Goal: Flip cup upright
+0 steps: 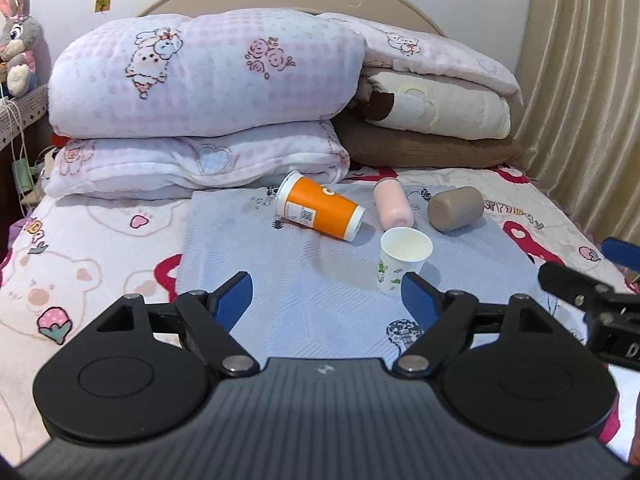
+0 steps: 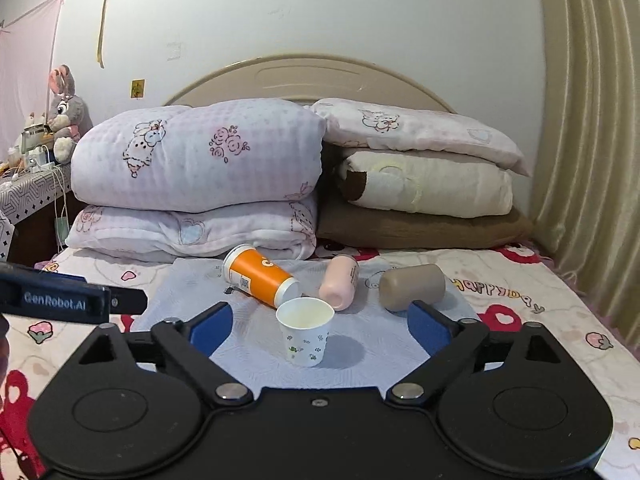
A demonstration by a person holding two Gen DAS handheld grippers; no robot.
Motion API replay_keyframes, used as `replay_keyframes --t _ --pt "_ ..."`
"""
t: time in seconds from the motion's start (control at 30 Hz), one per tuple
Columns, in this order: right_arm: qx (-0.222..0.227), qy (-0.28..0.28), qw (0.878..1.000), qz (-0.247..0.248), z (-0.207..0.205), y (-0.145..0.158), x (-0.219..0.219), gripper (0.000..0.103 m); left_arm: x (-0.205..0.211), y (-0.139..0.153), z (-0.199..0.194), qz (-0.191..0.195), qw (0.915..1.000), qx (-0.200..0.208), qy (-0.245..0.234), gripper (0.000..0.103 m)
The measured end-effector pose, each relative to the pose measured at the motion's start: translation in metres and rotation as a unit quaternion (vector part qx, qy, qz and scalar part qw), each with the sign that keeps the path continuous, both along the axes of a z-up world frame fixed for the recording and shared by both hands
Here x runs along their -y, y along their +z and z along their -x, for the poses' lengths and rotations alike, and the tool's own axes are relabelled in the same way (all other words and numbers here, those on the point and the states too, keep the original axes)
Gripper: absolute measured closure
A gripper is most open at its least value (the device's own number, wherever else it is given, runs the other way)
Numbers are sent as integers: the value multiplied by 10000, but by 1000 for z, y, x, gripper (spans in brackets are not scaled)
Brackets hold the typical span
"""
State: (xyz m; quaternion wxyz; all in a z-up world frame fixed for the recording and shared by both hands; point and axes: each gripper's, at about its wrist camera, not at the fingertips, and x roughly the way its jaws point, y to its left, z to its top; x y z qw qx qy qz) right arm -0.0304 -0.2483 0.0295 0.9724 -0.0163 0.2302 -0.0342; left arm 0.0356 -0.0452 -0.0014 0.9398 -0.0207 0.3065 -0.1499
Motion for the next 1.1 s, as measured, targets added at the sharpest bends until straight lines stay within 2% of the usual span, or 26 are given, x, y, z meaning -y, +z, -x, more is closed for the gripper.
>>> replay_keyframes --t 0.17,0.37,0.67,0.87,1.1 --pt "151 -60 9998 -118 10 6 -5 1 -10 3 14 34 9999 138 97 17" --pt "-33 52 9999 -97 14 -1 -12 0 -13 7 20 -27 9995 250 174 11" --pt "-197 -221 9995 -140 13 -5 -7 0 -15 5 32 -203 9990 353 195 0" --pt "-286 -320 9990 -136 11 -7 -5 0 -18 -2 33 -211 9986 381 298 0" --pt "-235 -367 9989 -146 13 -3 -6 0 -17 -4 28 -315 9986 134 410 0"
